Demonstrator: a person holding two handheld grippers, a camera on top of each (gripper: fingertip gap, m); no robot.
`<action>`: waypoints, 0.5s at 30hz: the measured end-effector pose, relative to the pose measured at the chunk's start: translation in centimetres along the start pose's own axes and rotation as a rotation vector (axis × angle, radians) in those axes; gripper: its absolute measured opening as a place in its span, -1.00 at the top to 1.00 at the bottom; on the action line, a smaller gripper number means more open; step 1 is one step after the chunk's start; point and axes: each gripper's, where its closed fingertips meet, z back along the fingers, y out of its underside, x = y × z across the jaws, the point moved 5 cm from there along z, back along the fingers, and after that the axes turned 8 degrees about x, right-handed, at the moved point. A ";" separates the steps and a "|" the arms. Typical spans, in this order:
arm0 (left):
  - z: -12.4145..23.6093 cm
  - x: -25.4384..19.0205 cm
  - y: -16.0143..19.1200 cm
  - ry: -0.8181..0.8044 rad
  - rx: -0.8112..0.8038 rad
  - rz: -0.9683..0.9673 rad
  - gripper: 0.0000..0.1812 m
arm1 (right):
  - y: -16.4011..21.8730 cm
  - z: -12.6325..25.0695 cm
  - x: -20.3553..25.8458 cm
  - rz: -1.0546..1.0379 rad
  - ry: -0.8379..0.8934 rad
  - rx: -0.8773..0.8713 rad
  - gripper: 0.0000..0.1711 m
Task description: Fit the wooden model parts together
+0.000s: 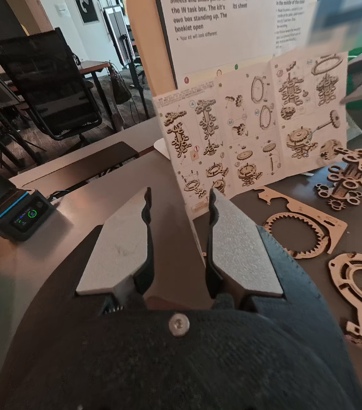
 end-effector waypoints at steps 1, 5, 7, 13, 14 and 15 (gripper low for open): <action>0.3 0.1 -0.2 -0.007 -0.003 0.004 0.45 | 0.4 0.4 -0.4 0.026 0.029 0.029 0.32; 2.0 0.0 -1.3 -0.031 -0.032 -0.008 0.45 | 1.7 1.8 -1.3 0.101 0.071 0.103 0.26; 2.7 -0.2 -1.6 -0.021 -0.048 -0.012 0.45 | 2.3 2.2 -1.3 0.121 0.068 0.139 0.27; 3.5 -1.4 -1.2 0.032 -0.028 0.059 0.42 | 2.3 2.4 -1.1 0.090 0.054 0.132 0.29; 3.7 -1.6 -1.1 0.029 -0.018 0.064 0.41 | 2.3 2.4 -1.2 0.086 0.062 0.128 0.27; 4.1 -1.8 -1.2 0.021 -0.010 0.061 0.40 | 2.2 2.5 -1.2 0.082 0.068 0.119 0.27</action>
